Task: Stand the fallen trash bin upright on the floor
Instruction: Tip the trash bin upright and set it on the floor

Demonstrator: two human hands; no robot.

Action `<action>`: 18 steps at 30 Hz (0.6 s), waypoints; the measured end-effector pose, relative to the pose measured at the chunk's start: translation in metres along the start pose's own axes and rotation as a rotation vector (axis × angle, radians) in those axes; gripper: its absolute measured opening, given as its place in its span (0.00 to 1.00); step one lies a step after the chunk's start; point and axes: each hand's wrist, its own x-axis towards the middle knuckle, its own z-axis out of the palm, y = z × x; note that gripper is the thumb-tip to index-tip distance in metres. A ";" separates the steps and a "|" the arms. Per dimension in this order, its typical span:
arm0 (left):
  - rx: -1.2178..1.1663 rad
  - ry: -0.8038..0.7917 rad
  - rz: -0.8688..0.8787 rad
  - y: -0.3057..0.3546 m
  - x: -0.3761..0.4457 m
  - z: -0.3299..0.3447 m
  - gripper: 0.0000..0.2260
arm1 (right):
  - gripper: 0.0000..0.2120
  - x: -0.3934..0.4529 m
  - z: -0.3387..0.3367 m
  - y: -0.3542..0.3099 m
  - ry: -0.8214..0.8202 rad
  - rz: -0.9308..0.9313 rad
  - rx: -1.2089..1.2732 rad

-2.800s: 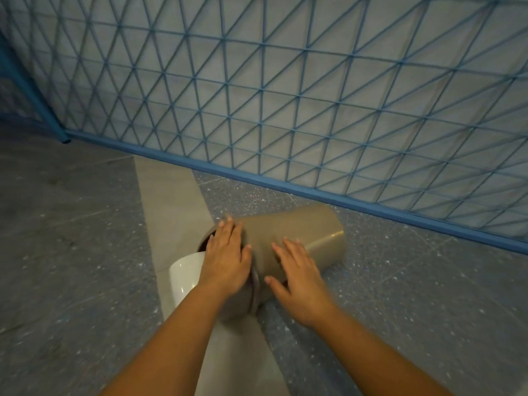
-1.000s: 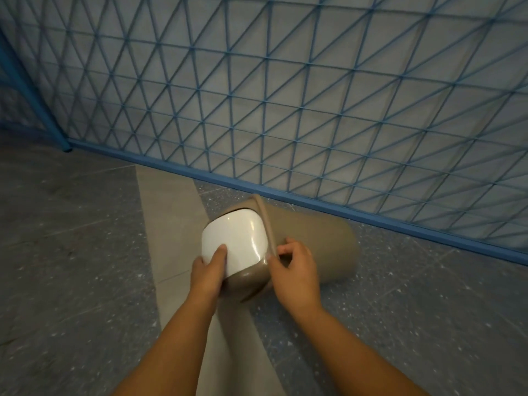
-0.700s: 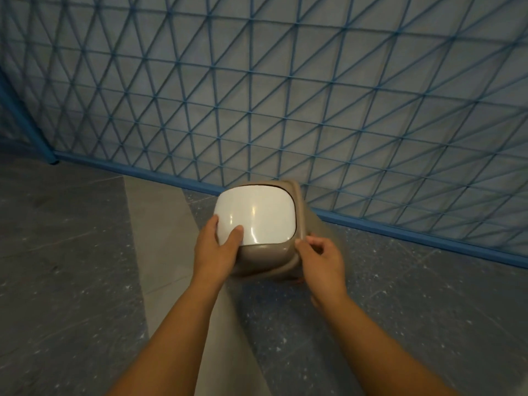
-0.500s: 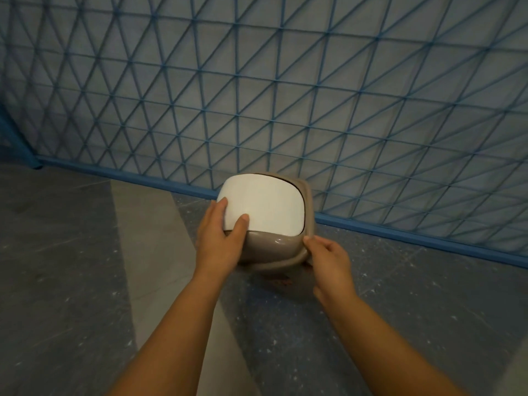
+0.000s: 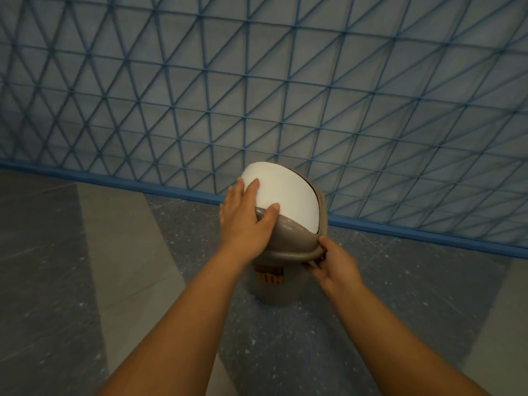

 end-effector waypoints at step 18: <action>-0.607 0.222 -0.365 0.030 -0.037 0.050 0.37 | 0.10 0.023 -0.030 -0.007 0.018 0.021 -0.107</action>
